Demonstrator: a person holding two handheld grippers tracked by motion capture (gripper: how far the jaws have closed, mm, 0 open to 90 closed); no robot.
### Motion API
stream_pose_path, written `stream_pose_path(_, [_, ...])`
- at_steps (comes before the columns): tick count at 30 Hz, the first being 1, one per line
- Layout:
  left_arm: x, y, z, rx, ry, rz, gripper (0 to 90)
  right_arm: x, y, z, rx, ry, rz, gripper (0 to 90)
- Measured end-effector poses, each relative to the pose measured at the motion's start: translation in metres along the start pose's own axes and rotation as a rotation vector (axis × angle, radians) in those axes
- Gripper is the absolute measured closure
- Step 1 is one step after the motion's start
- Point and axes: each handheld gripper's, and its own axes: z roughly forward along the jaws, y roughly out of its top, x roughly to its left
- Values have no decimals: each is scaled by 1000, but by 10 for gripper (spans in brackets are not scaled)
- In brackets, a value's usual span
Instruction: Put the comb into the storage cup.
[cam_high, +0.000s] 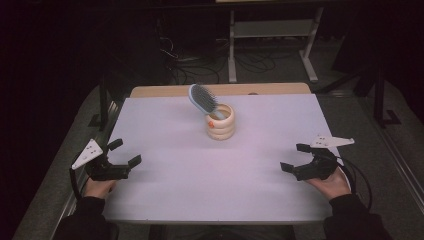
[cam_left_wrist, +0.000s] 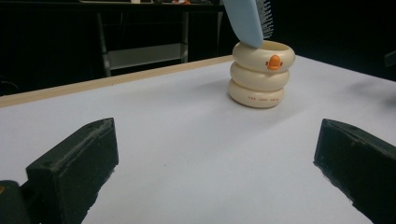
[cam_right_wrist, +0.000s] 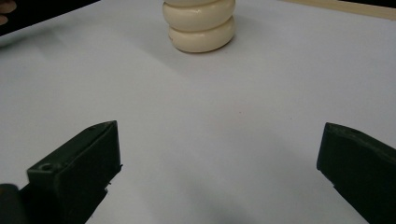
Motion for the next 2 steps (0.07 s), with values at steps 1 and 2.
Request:
stream_pose_path(1, [1,-1,-1,-1,4,0,0,0,0,0,-2,1,-1,0])
stream_pose_path(2, [1,-1,-3,0,9,0,0,0,0,0,-3,1,-1,0])
